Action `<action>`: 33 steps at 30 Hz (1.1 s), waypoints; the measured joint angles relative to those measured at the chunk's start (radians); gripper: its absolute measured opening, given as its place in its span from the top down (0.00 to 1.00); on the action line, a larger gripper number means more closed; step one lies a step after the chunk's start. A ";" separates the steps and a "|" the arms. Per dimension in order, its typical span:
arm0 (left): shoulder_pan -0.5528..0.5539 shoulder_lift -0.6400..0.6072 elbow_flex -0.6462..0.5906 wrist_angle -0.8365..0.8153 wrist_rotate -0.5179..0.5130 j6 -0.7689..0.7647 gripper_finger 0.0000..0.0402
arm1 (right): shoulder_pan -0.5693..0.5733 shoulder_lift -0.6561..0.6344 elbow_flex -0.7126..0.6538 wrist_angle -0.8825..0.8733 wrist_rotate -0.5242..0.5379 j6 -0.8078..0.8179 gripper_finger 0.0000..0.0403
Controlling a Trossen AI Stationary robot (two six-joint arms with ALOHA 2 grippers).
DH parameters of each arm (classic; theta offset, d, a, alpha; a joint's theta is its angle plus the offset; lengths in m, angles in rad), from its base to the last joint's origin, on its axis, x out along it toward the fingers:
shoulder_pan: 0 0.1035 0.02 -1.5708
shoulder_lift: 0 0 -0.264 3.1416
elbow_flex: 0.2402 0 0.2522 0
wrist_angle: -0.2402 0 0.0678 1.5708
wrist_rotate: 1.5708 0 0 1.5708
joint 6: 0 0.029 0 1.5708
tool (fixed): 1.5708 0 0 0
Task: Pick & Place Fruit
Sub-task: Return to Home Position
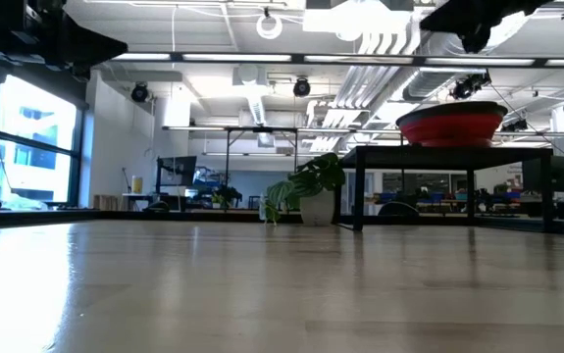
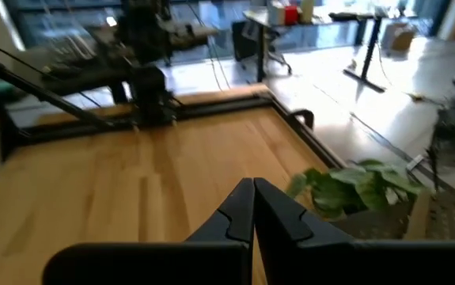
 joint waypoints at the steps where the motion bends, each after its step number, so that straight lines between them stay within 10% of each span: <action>1: 0.000 0.000 0.000 0.001 0.000 0.000 1.00 | 0.000 -0.018 0.000 0.001 -0.012 -0.002 0.99; 12: 0.000 0.000 0.000 -0.036 -0.002 -0.010 1.00 | 0.000 -0.184 0.000 -0.071 -0.198 -0.011 0.99; 33: 0.000 0.000 0.000 -0.076 0.000 -0.032 1.00 | 0.000 -0.559 -0.220 -0.031 -0.125 0.092 0.99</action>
